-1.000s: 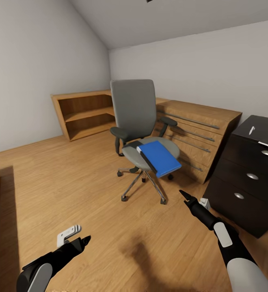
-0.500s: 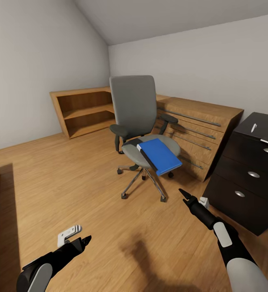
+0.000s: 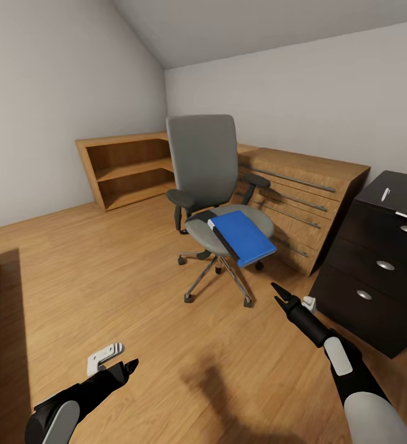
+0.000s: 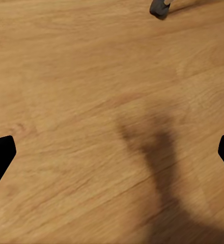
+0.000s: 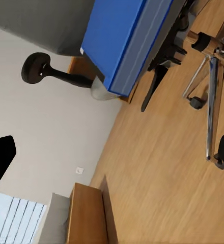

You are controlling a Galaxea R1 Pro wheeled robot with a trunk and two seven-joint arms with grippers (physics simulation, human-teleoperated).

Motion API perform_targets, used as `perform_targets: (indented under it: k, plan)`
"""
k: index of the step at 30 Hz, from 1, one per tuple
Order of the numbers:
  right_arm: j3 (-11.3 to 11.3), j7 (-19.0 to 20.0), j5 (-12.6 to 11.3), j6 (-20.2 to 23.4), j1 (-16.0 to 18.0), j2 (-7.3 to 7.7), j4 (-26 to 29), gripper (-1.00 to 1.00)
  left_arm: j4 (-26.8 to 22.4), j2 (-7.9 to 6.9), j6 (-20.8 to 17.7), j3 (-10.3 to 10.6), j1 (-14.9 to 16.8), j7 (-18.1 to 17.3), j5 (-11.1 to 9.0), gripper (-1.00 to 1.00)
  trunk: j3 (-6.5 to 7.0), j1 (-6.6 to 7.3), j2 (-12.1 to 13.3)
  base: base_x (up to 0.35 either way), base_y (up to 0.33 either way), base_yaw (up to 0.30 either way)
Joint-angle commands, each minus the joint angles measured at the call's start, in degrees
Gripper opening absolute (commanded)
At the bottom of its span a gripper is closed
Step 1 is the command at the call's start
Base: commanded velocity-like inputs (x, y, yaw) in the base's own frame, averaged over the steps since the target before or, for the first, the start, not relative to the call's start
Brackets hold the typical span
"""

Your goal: In the bedroom, organize the workspace by keeping the computer under the desk, ensuring the monitor is on the desk, placing the keyboard on the desk next to the monitor, placing the mouse on the desk next to the keyboard, moving the folder from the swivel chair onto the desk next to the mouse, stacking the notebook on top of the folder with the pen on top of the notebook, and positioning the swivel chair next to the desk.

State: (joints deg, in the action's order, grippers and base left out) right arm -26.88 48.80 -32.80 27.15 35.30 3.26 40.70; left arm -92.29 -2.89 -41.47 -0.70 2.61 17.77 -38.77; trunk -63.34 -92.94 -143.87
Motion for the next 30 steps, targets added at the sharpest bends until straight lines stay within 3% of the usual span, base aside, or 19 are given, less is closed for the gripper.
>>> perform_targets:
  k: [1,14,21,24,30]
  plan:
    - [-0.09,0.31,-0.35,0.45,0.04,-0.01,-0.06,1.0,-0.07,0.01,-0.19,0.0,0.03,0.48,-0.61,1.0,-0.05,0.01,-0.02,0.086,0.0,0.0]
    - [-0.33,0.75,-0.31,0.13,0.05,0.05,-0.37,1.0,0.01,0.0,-0.19,0.06,0.03,0.42,-0.54,1.0,-0.05,0.01,-0.02,0.103,0.0,0.0]
    - [-0.24,-4.3,-0.22,-0.41,0.04,-0.06,-0.43,1.0,0.05,0.02,-0.19,0.09,0.03,0.42,-0.52,1.0,-0.05,0.01,-0.02,0.189,0.0,0.0]
    - [-0.22,-9.37,-0.36,-0.54,0.04,-0.22,-0.44,1.0,0.05,0.01,-0.19,0.09,0.03,0.42,-0.52,1.0,-0.05,0.01,-0.02,0.047,0.0,0.0]
    - [-0.2,-10.98,-0.45,-0.81,0.04,-0.38,-0.44,1.0,0.04,0.0,-0.19,0.09,0.03,0.42,-0.51,1.0,-0.05,0.01,-0.02,0.012,0.0,0.0]
